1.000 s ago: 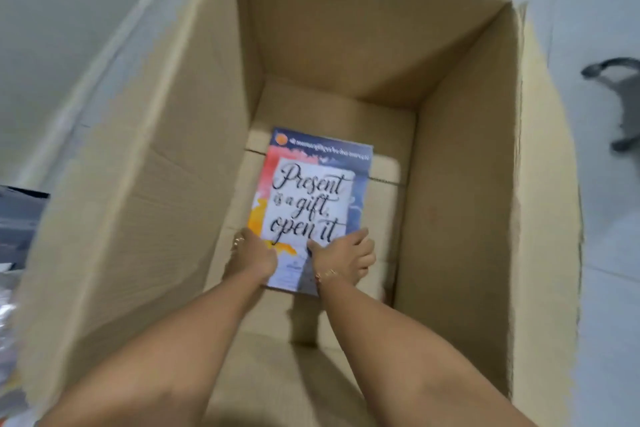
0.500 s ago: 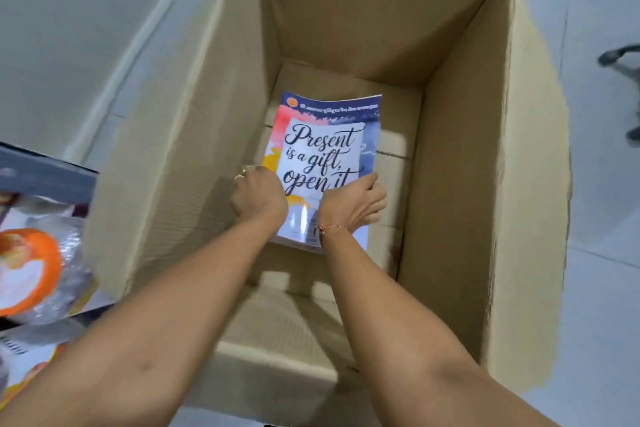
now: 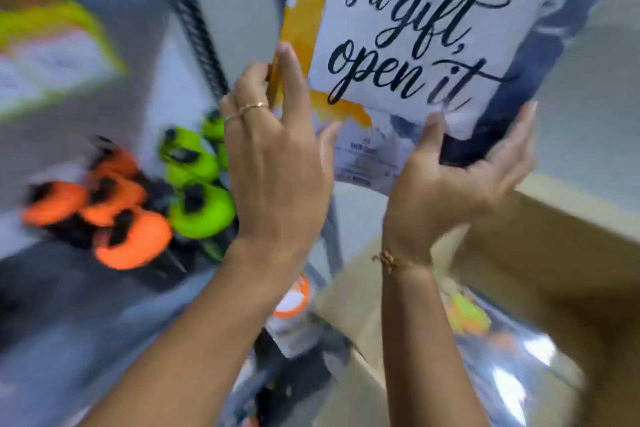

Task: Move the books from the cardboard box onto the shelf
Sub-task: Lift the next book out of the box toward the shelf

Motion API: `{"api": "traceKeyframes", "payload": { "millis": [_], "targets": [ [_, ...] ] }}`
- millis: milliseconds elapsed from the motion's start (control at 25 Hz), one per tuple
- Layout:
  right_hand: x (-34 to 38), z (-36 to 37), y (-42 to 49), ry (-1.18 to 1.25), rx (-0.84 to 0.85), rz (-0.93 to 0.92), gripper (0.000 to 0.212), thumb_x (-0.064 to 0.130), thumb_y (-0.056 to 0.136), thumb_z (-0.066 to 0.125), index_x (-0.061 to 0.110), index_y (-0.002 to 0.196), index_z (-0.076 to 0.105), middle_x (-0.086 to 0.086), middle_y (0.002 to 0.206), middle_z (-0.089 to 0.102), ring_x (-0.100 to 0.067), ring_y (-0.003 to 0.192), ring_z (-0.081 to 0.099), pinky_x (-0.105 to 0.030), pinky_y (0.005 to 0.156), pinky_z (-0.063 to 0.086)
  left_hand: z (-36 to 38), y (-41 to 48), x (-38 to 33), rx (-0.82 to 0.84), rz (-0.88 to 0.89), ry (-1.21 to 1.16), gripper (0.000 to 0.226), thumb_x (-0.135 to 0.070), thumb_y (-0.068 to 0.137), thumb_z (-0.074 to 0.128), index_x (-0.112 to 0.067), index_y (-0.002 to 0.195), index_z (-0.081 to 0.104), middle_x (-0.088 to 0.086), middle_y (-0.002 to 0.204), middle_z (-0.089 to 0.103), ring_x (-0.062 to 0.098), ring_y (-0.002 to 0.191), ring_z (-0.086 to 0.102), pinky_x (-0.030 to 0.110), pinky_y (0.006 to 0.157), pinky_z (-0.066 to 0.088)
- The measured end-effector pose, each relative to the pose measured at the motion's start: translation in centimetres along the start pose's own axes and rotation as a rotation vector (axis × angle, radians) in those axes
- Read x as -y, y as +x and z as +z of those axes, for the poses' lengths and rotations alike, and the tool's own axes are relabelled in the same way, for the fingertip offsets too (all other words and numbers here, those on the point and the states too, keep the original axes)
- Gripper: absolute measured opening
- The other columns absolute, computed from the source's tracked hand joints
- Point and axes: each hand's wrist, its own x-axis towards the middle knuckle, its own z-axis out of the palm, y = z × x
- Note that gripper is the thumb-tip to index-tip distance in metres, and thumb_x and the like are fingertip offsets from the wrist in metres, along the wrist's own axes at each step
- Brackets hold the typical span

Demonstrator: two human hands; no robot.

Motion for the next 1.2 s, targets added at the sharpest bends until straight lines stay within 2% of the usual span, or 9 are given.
{"api": "traceKeyframes", "payload": {
  "millis": [120, 280, 400, 520, 680, 840, 960, 1080, 1200],
  "targets": [
    [10.3, 5.5, -2.1, 0.249, 0.206, -0.115, 0.056, 0.011, 0.078, 0.074, -0.010, 0.125, 0.052, -0.024, 0.127, 0.057, -0.022, 0.119, 0.052, -0.020, 0.104, 0.035, -7.9, 5.4, 6.2, -0.279, -0.153, 0.093, 0.078, -0.034, 0.082, 0.068, 0.003, 0.141, 0.033, 0.030, 0.128, 0.044, 0.045, 0.111, 0.045, 0.051, 0.097, 0.040],
    [20.4, 13.7, -2.2, 0.226, 0.665, -0.332, 0.041, 0.012, 0.080, 0.066, -0.003, 0.118, 0.059, -0.021, 0.130, 0.057, -0.036, 0.113, 0.053, -0.031, 0.098, 0.033, -13.3, 12.6, 12.5, -0.262, -0.405, 0.201, 0.077, -0.038, 0.081, 0.068, 0.002, 0.138, 0.034, 0.027, 0.130, 0.041, 0.044, 0.115, 0.041, 0.049, 0.101, 0.035],
    [22.5, 19.1, -2.5, -0.057, 1.067, -0.464, 0.012, 0.011, 0.087, 0.057, 0.002, 0.094, 0.062, -0.023, 0.105, 0.063, -0.034, 0.095, 0.058, -0.041, 0.093, 0.046, -14.0, 16.3, 16.4, 0.102, -0.550, 0.331, 0.061, -0.043, 0.086, 0.061, 0.002, 0.125, 0.047, 0.029, 0.130, 0.047, 0.041, 0.123, 0.039, 0.046, 0.103, 0.032],
    [20.8, 20.7, -3.5, -0.374, 1.325, -0.476, 0.025, 0.007, 0.093, 0.047, -0.004, 0.113, 0.057, -0.025, 0.119, 0.063, -0.037, 0.112, 0.058, -0.040, 0.095, 0.047, -13.3, 17.0, 18.0, 0.519, -0.667, 0.374, 0.044, -0.038, 0.092, 0.047, -0.005, 0.120, 0.053, 0.022, 0.135, 0.049, 0.039, 0.132, 0.032, 0.044, 0.109, 0.029],
    [19.0, 19.0, -3.2, -0.087, 1.154, -0.424, 0.020, 0.005, 0.089, 0.051, -0.002, 0.101, 0.065, -0.023, 0.109, 0.068, -0.036, 0.106, 0.060, -0.035, 0.091, 0.047, -12.8, 15.7, 15.3, 0.286, -0.583, 0.580, 0.034, -0.023, 0.092, 0.050, -0.006, 0.121, 0.059, 0.021, 0.151, 0.030, 0.044, 0.142, 0.005, 0.056, 0.116, 0.011],
    [10.2, 13.1, -1.1, 0.367, 0.499, -0.506, 0.014, 0.000, 0.086, 0.059, -0.002, 0.092, 0.071, -0.021, 0.109, 0.069, -0.036, 0.112, 0.060, -0.040, 0.099, 0.046, -5.7, 10.3, 6.6, -0.176, 0.065, 0.418, 0.027, -0.012, 0.086, 0.060, -0.006, 0.111, 0.067, 0.020, 0.136, 0.054, 0.047, 0.132, 0.037, 0.054, 0.108, 0.033],
    [-3.8, 6.3, 0.7, 0.034, 0.293, -0.419, 0.020, 0.003, 0.087, 0.059, 0.001, 0.104, 0.068, -0.023, 0.124, 0.057, -0.035, 0.123, 0.048, -0.050, 0.103, 0.041, 3.5, 3.1, -1.9, 0.046, 0.340, 0.084, 0.029, -0.014, 0.094, 0.046, -0.009, 0.110, 0.069, 0.013, 0.129, 0.062, 0.041, 0.126, 0.048, 0.047, 0.104, 0.041],
    [-18.8, -3.0, 1.1, -0.501, 0.258, 0.086, 0.030, 0.001, 0.085, 0.063, 0.000, 0.115, 0.062, -0.026, 0.135, 0.047, -0.037, 0.129, 0.036, -0.048, 0.110, 0.029, 13.1, -6.0, -8.6, 0.440, 0.372, -0.179, 0.045, -0.018, 0.097, 0.028, -0.015, 0.105, 0.073, 0.005, 0.123, 0.067, 0.031, 0.119, 0.058, 0.038, 0.097, 0.047],
    [-29.9, -12.7, -0.2, -0.967, 0.372, 0.661, 0.048, 0.008, 0.085, 0.061, 0.002, 0.131, 0.048, -0.023, 0.146, 0.036, -0.038, 0.137, 0.026, -0.040, 0.113, 0.017, 21.5, -17.7, -12.1, 1.034, 0.374, -0.241, 0.036, -0.014, 0.079, 0.048, -0.017, 0.108, 0.069, 0.000, 0.120, 0.068, 0.026, 0.115, 0.061, 0.032, 0.090, 0.052]
  ]
}}
